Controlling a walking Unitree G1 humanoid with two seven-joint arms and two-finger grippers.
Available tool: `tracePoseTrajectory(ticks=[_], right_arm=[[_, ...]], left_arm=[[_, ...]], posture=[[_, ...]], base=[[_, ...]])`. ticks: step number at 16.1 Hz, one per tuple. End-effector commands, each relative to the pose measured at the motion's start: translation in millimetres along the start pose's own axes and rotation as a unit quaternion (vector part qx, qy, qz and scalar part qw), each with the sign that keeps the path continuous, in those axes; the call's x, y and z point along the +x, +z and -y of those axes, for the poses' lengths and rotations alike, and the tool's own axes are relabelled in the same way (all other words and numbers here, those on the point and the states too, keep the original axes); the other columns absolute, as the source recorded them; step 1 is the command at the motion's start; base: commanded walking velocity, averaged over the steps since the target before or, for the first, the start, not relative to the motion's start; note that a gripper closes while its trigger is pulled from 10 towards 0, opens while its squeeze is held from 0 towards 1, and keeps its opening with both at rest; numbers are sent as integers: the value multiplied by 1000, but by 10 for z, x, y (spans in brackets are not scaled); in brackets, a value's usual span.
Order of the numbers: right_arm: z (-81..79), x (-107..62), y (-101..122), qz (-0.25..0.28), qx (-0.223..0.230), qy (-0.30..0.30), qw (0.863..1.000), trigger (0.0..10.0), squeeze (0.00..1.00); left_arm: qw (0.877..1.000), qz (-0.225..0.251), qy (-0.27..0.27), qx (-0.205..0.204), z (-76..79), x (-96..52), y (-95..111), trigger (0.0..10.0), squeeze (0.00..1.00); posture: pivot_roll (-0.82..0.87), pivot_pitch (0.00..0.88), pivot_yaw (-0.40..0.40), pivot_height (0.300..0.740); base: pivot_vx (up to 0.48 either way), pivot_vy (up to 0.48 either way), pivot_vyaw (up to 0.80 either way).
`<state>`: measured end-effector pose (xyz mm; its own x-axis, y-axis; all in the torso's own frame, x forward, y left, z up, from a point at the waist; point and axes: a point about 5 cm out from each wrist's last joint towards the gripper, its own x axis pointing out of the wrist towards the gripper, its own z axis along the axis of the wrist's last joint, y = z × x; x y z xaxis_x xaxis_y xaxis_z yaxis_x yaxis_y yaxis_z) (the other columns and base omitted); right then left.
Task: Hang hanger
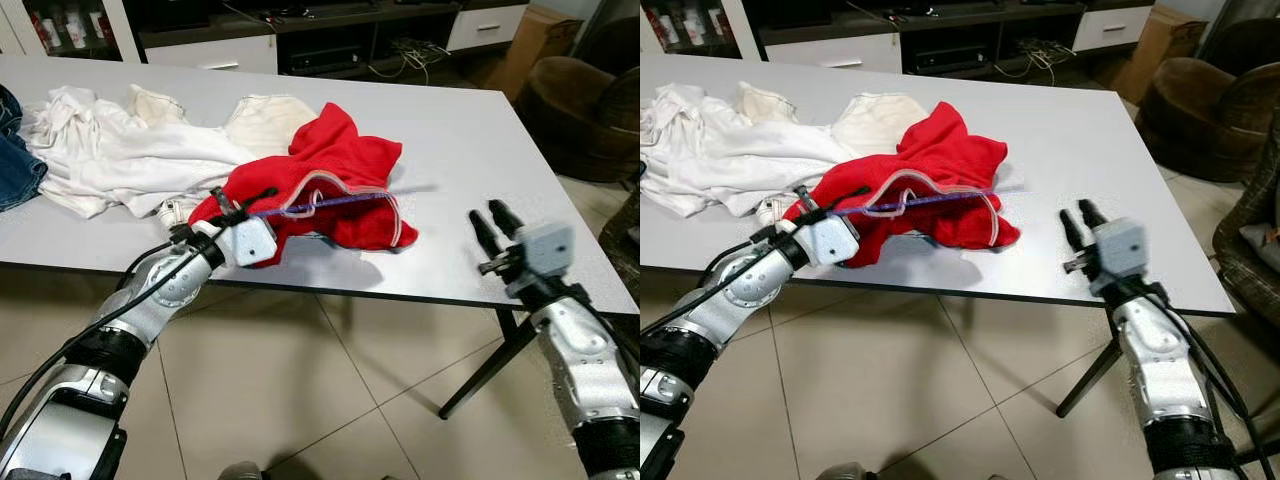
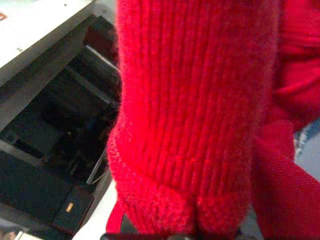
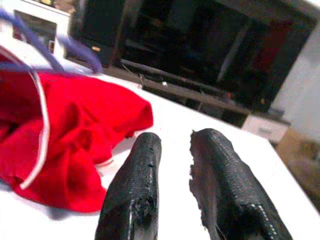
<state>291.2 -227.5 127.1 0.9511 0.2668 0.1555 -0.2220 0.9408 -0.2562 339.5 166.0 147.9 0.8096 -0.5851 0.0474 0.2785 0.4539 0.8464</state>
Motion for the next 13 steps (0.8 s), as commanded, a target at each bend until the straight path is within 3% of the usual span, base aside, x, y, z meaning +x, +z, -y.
tracePoseTrajectory(ticks=[1, 2, 5, 6, 9, 10, 11, 13], right_arm=[[8, 9, 8, -2, 17, -1, 1000, 10000, 686], [-119, 20, 12, -8, 48, 28, 998, 10000, 1000], [-492, 84, 25, -22, 129, 97, 987, 10000, 1000], [-559, 125, 43, -20, 150, 105, 983, 10000, 0], [-681, 244, 148, -6, 200, 125, 972, 10000, 0], [-710, 298, 191, 0, 204, 128, 971, 10000, 906], [-728, 360, 244, 8, 214, 127, 969, 10000, 1000], [-736, 390, 261, 8, 220, 126, 967, 10000, 1000]], left_arm=[[1000, 1, 24, -6, -87, 21, 15, 0, 0], [999, 2, 31, -13, -108, 29, 21, 0, 0], [998, 9, 46, -31, -135, 57, 56, 0, 0], [998, 9, 47, -33, -135, 61, 58, 0, 0], [998, 10, 48, -35, -132, 72, 68, 0, 0], [998, 11, 49, -36, -134, 75, 71, 0, 0], [998, 11, 49, -34, -133, 74, 74, 0, 0], [998, 12, 50, -34, -131, 72, 77, 0, 0]], posture=[[92, 1, -21, 740], [90, 0, -20, 740], [90, 0, -20, 740], [88, 0, -20, 740], [89, 0, -23, 740], [90, 0, -25, 740], [94, 0, -27, 740], [96, 0, -30, 740]], base=[[0, 0, 0], [0, 0, 0], [0, 0, 0], [0, 0, 0], [0, 0, 0], [0, 0, 0], [0, 0, 0], [0, 0, 0]])
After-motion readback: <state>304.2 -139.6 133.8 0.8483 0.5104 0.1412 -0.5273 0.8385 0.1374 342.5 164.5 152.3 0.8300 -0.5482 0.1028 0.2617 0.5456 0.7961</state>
